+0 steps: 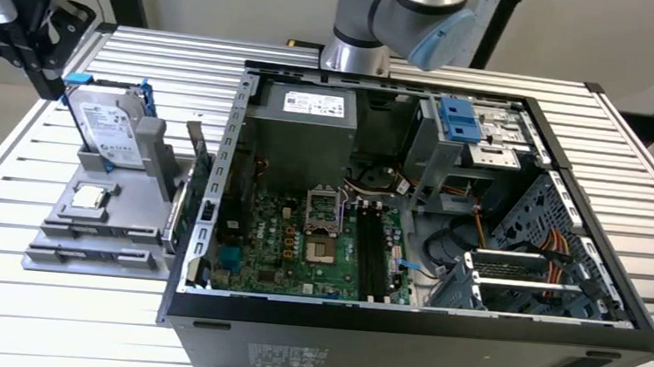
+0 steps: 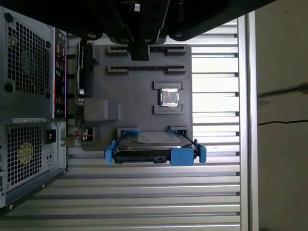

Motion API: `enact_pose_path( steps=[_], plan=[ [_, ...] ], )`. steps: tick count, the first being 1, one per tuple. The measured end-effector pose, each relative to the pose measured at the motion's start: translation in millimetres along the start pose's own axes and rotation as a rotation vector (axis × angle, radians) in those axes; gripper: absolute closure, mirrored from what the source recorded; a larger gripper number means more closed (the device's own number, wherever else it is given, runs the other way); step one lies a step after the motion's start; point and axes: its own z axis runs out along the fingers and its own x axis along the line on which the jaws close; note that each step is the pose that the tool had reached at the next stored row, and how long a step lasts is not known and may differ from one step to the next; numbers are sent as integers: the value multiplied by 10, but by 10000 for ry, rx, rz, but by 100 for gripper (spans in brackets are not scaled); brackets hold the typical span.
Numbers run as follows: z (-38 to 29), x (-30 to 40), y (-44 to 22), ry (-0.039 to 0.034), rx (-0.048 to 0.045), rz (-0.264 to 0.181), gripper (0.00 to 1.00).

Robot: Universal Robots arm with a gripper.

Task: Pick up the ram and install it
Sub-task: 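Reach for the ram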

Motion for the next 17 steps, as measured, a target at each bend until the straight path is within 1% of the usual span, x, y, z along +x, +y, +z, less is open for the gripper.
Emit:
enact_pose_path(
  steps=[17],
  plan=[
    [-9, -7, -235, 47, 2, 2, 100]
  ],
)
